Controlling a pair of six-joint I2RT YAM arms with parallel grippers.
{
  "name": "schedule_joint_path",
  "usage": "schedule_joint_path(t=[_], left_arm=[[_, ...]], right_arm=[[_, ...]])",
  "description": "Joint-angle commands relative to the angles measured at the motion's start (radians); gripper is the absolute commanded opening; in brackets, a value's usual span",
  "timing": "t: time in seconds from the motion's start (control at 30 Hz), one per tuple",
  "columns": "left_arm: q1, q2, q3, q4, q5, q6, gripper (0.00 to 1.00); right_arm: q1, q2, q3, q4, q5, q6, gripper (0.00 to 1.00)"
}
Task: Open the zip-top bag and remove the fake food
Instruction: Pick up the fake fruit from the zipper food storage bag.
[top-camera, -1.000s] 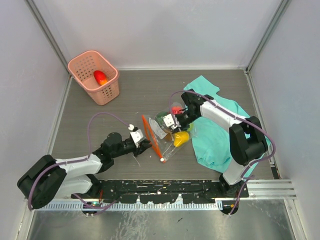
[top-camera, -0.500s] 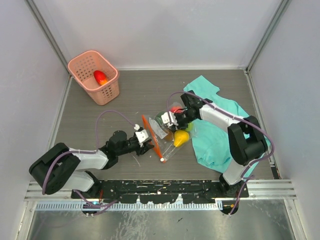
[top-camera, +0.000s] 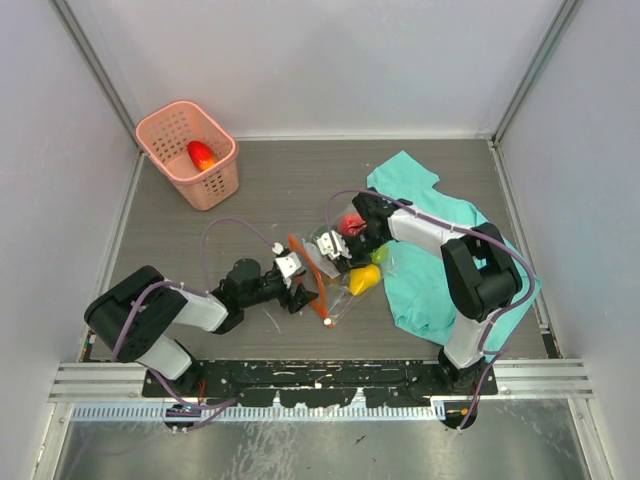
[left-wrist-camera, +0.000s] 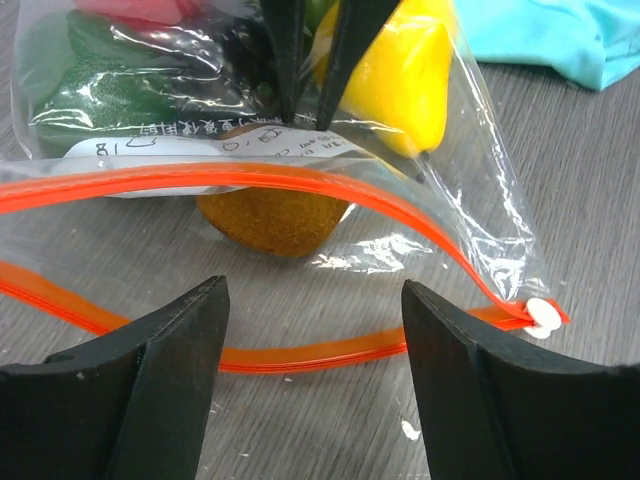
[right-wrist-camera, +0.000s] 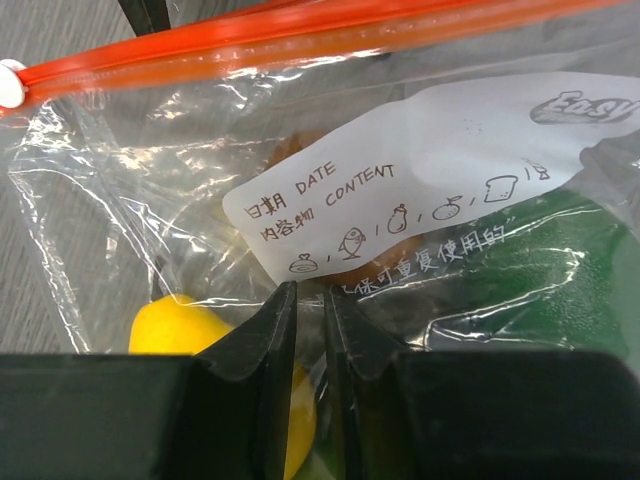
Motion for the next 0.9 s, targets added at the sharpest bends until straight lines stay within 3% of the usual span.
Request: schedule_joint_path(t=[0.0, 0.07, 0.17, 0.87], left_arm=[[-0.003, 0.005, 0.03, 0.113, -0.064, -0.106, 0.76], [-0.004, 0.004, 0.031, 0.106, -0.109, -0.177, 0.83], [-0.004, 0.004, 0.042, 0.072, -0.14, -0.257, 0.86], [-0.005, 0.157, 0.147, 0.084, -0.196, -0.284, 0.83]], right_arm=[[0.009, 0.007, 0.042, -0.06, -0.058, -0.02, 0.23], [0.01, 0.005, 0.046, -0.068, -0.078, -0.019, 0.23], [0.012, 0.014, 0.056, -0.082, -0.11, -0.014, 0.23], [0.033, 0.088, 0.166, -0.087, -0.1, 0.231, 0.22]])
